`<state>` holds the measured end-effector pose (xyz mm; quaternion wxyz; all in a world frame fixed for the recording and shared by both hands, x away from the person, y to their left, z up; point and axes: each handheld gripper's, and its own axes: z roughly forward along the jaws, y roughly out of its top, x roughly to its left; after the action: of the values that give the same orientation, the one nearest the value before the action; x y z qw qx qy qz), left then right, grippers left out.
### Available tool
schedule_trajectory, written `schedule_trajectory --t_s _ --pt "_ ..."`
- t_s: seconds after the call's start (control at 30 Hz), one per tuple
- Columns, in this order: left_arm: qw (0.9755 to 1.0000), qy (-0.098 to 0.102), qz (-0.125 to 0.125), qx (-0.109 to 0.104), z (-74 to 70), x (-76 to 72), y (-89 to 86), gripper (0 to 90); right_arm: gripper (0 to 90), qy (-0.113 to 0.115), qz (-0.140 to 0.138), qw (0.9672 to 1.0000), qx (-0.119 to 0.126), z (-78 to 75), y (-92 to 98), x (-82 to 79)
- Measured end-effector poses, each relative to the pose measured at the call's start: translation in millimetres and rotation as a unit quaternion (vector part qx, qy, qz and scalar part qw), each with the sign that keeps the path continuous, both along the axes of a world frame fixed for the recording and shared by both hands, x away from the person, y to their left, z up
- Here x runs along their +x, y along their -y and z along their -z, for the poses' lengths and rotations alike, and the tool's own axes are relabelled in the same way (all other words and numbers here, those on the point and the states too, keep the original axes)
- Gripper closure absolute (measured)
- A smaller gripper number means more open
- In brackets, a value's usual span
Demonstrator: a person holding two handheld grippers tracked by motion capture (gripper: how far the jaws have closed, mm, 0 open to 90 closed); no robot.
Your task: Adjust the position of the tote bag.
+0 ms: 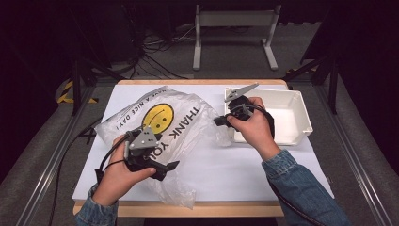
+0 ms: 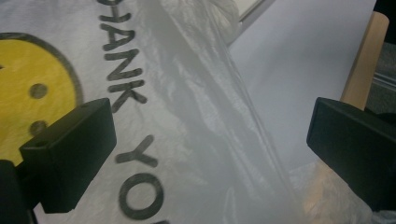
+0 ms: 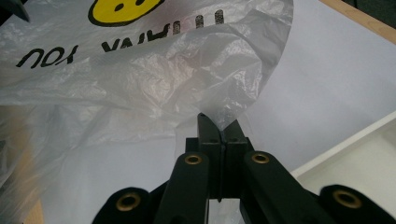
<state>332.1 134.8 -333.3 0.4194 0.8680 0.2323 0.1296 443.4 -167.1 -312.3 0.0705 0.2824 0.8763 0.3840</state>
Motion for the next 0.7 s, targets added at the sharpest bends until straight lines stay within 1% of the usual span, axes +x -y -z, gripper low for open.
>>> schedule_trajectory --t_s 0.07,0.13,0.17,0.2,0.23,0.27,0.33,0.37,0.4,0.47,0.5,0.53,0.57,0.7 --pt "1.0000 0.001 0.000 0.006 4.1 1.8 4.5 2.3 89.9 -0.001 0.001 1.0000 0.003 -0.3 0.3 -0.6" --pt "0.9998 0.004 -0.003 0.018 8.6 4.4 7.4 2.9 89.9 0.000 -0.002 1.0000 0.008 -1.6 1.1 -1.6" --pt "0.9996 0.005 -0.009 0.027 12.7 7.4 7.9 3.4 89.9 -0.001 -0.002 0.9999 0.010 -2.0 1.1 -2.0" --pt "0.9993 0.007 -0.013 0.034 14.4 9.3 6.8 5.3 90.0 -0.002 -0.002 0.9999 0.012 -2.5 1.2 -2.5" --pt "0.9993 0.007 -0.013 0.034 14.4 9.3 6.8 8.8 90.0 -0.002 -0.002 0.9999 0.012 -2.5 1.2 -2.5" --pt "0.9990 0.008 -0.017 0.040 16.2 11.5 4.6 8.8 89.9 -0.001 -0.004 0.9999 0.013 -2.9 1.4 -2.9" --pt "0.9989 0.001 -0.018 0.042 17.4 14.8 -0.4 21.2 90.0 0.000 -0.005 0.9999 0.016 -3.6 1.4 -4.1" --pt "0.9990 -0.004 -0.016 0.041 17.5 16.4 -4.5 29.5 90.0 0.000 -0.006 0.9998 0.016 -3.8 1.4 -4.6" --pt "0.9991 -0.005 -0.013 0.041 17.3 17.1 -7.0 41.3 90.0 0.001 -0.008 0.9998 0.016 -3.9 1.5 -5.2" --pt "0.9991 -0.009 -0.011 0.040 15.3 18.2 -14.4 59.6 90.0 0.000 -0.009 0.9998 0.018 -4.2 1.5 -6.9" --pt "0.9992 -0.010 -0.010 0.037 14.2 18.5 -17.8 70.7 89.9 -0.001 -0.010 0.9998 0.019 -4.5 1.8 -7.9" --pt "0.9992 -0.013 -0.010 0.036 13.1 18.6 -20.4 78.0 90.0 -0.001 -0.010 0.9997 0.020 -4.8 2.1 -8.9" --pt "0.9992 -0.014 -0.008 0.035 11.7 18.8 -23.7 87.4 90.0 0.000 -0.012 0.9996 0.024 -5.6 2.8 -11.0" --pt "0.9996 -0.010 -0.005 0.028 4.7 17.6 -34.6 88.5 90.0 0.000 -0.017 0.9994 0.029 -7.2 4.4 -15.6"
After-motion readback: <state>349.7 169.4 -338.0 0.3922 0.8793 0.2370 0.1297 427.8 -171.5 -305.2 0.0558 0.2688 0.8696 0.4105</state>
